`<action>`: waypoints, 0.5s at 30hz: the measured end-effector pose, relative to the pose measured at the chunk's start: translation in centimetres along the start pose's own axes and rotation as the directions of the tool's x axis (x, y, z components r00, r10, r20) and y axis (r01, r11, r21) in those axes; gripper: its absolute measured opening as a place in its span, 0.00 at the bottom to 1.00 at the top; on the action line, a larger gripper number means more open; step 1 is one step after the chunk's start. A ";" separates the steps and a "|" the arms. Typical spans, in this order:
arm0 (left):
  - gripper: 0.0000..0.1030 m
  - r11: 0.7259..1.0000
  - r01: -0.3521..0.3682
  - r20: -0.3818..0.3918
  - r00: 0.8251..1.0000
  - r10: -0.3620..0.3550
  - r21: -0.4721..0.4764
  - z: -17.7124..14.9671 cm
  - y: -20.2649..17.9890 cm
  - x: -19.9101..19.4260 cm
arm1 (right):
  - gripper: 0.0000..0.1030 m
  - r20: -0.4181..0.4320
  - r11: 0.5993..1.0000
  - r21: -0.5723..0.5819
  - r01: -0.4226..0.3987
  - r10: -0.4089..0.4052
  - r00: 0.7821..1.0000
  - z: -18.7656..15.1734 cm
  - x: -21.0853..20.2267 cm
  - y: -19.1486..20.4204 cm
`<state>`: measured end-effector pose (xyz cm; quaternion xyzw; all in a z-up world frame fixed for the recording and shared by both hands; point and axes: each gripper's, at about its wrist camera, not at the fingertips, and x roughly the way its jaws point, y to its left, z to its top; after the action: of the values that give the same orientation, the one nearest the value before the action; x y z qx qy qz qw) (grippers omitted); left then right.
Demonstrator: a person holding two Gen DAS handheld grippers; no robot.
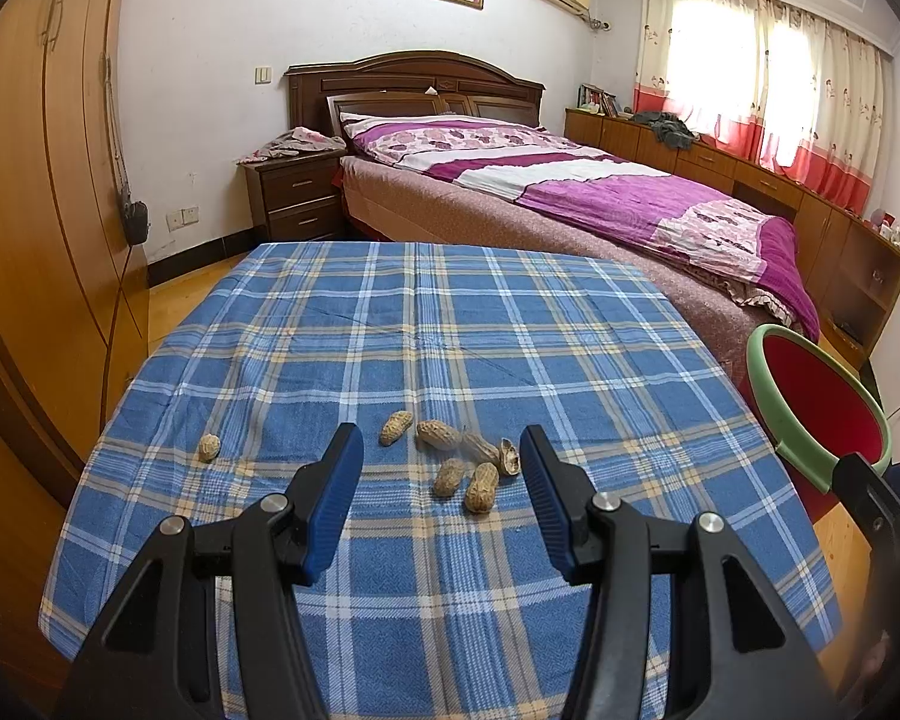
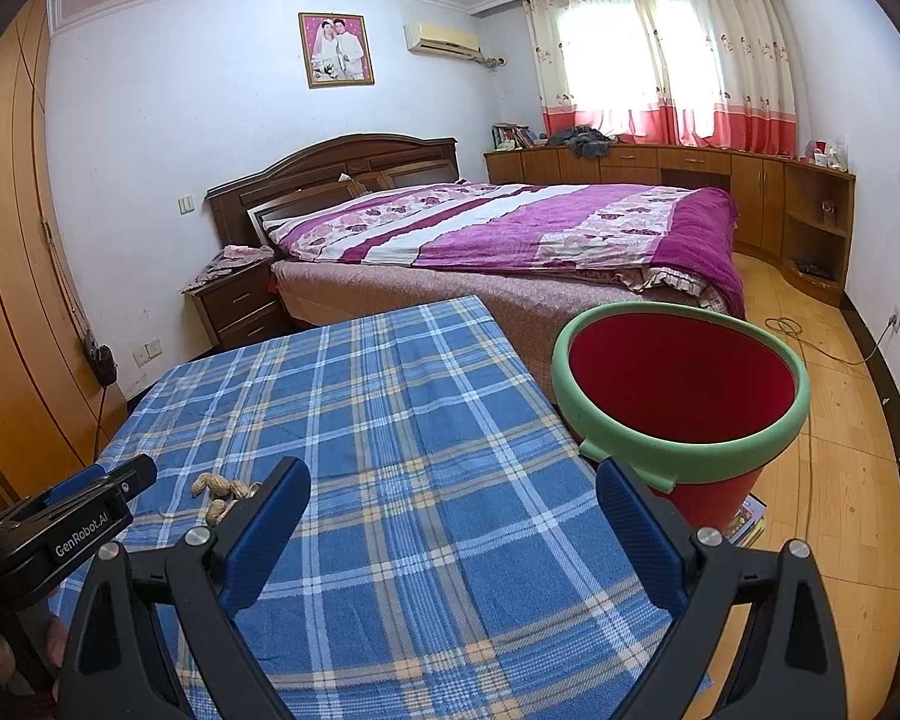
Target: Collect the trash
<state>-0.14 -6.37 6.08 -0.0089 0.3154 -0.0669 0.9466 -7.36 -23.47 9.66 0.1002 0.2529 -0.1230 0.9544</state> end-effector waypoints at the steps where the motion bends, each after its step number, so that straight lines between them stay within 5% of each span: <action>1: 0.53 1.000 0.000 0.000 1.000 0.000 0.000 0.0 0.0 0.0 | 0.95 0.001 1.000 0.001 0.000 0.000 1.000 0.0 0.0 0.0; 15: 0.53 1.000 -0.002 0.002 1.000 0.002 0.000 0.0 0.0 -0.1 | 0.95 0.011 1.000 0.007 -0.001 0.001 1.000 0.1 -0.1 0.4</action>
<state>-0.17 -6.37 6.15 -0.0085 0.3143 -0.0660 0.9470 -7.33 -23.14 9.88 0.1027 0.2474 -0.1241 0.9554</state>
